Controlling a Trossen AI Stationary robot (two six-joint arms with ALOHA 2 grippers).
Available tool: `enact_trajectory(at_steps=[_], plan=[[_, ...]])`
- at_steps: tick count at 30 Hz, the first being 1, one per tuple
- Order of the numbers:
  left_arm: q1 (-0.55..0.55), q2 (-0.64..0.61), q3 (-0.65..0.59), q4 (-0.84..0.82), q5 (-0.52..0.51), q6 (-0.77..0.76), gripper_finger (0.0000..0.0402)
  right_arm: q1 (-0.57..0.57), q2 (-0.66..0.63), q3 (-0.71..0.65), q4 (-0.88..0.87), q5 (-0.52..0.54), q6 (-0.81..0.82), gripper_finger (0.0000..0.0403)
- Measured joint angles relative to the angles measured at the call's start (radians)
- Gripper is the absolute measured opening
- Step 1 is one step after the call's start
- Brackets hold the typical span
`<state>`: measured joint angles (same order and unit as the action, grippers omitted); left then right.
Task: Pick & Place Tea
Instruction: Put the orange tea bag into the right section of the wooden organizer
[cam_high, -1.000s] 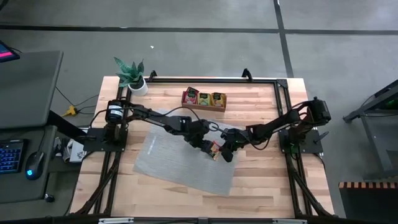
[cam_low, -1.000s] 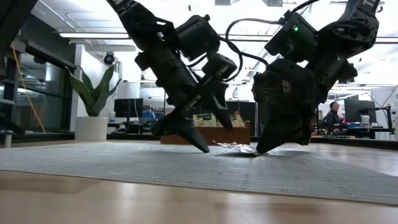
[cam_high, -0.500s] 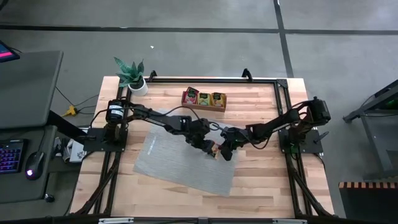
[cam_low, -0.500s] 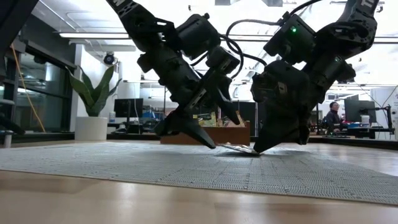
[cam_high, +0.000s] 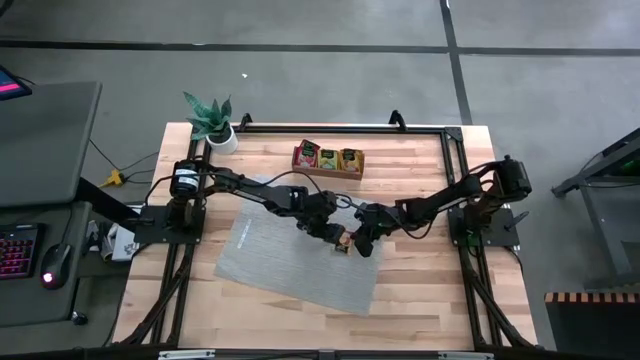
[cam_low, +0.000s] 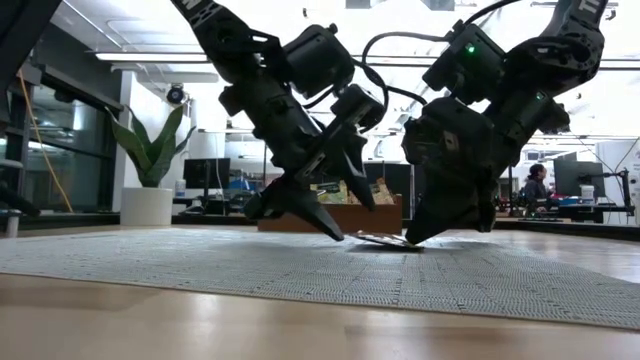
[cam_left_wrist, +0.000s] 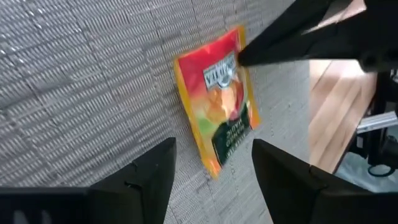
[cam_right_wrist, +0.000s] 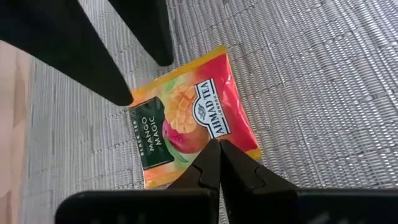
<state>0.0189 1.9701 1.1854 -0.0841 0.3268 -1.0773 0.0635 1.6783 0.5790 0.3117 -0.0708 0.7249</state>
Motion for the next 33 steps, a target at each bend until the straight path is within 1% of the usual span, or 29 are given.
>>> enact_trajectory(at_steps=[4,7,10,13,21,23,25,27,31,33], plan=[[0.0,0.0,0.0,0.002,-0.004,-0.001,0.0209,0.0,0.033,0.002,0.034,-0.015,0.046,0.0],[-0.007,0.0,0.0,-0.001,-0.003,-0.002,0.0209,0.014,0.071,0.005,0.097,-0.023,0.081,0.0],[-0.015,0.0,0.001,-0.01,-0.002,-0.004,0.0209,0.035,0.096,0.005,0.144,-0.008,0.088,0.0],[-0.016,0.0,0.001,-0.041,0.0,-0.006,0.0209,0.05,0.1,0.005,0.152,0.022,0.094,0.0],[-0.027,-0.002,0.002,-0.068,0.0,-0.016,0.0208,0.045,0.101,0.004,0.154,0.02,0.1,0.0],[-0.027,-0.002,0.002,-0.07,0.008,-0.027,0.0202,0.044,0.102,0.004,0.154,0.019,0.102,0.0],[-0.027,-0.002,0.002,-0.076,0.018,-0.03,0.0184,0.041,0.102,0.004,0.154,0.018,0.105,0.0],[-0.027,-0.001,0.002,-0.082,0.033,-0.031,0.0158,0.041,0.102,0.003,0.157,0.019,0.106,0.0],[-0.028,-0.001,0.002,-0.074,0.074,-0.032,0.0093,0.041,0.103,0.003,0.166,0.03,0.114,0.0],[-0.03,-0.001,0.002,-0.072,0.076,-0.032,0.0061,0.041,0.103,0.001,0.172,0.032,0.116,0.0]])
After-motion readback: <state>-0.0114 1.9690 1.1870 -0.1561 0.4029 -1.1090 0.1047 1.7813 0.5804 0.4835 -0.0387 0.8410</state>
